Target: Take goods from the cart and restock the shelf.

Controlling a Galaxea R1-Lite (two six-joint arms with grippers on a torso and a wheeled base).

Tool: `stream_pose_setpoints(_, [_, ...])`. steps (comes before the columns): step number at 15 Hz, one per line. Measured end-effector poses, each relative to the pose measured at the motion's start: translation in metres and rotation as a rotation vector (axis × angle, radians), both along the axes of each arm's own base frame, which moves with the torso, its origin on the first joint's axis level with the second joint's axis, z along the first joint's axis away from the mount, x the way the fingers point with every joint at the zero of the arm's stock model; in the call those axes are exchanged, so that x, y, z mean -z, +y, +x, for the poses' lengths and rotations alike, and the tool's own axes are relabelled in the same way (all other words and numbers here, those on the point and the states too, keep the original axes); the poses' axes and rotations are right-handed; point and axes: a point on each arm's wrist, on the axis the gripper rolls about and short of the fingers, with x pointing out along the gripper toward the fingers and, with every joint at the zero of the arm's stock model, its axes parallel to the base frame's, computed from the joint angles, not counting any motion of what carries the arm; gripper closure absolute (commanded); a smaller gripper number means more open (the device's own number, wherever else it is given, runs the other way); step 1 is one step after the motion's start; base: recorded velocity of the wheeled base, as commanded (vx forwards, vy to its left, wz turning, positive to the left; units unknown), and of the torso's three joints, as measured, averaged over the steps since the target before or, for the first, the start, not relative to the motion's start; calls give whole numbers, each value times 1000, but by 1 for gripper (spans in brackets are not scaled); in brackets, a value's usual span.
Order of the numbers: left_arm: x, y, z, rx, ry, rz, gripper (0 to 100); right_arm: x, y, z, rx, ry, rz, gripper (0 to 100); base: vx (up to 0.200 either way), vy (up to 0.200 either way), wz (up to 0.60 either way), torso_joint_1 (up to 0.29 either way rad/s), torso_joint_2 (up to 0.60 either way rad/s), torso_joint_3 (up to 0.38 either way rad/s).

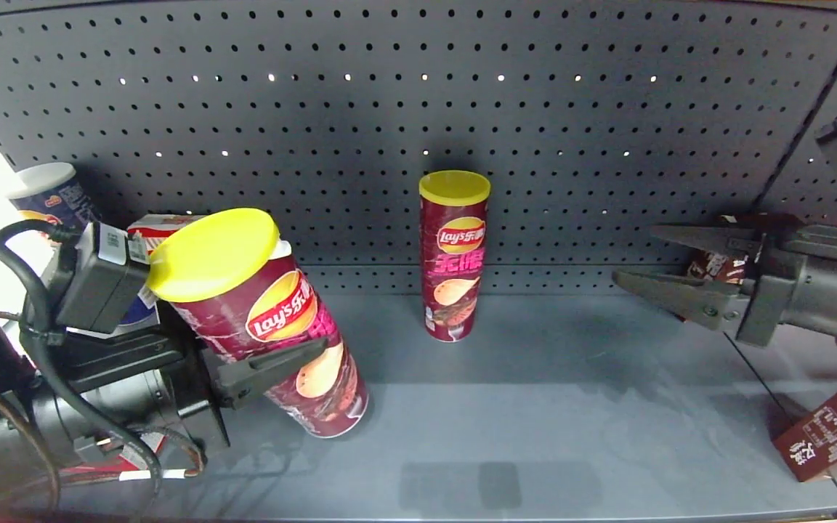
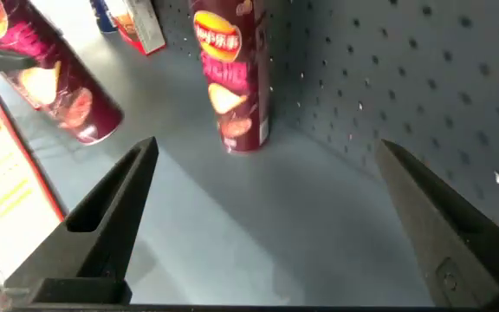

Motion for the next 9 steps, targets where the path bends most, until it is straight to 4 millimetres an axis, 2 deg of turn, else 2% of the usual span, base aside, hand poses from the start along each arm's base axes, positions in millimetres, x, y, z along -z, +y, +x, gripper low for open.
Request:
stream_pose_setpoints(3, [-4, 5, -3, 20, 3, 0, 100, 8, 14, 30, -40, -30, -3, 0, 0, 0, 0, 0, 0, 0])
stream_pose_setpoints(9, [-5, 7, -5, 17, -6, -2, 100, 21, 36, 71, -333, -102, 28, 0, 0, 0, 0, 0, 0, 0])
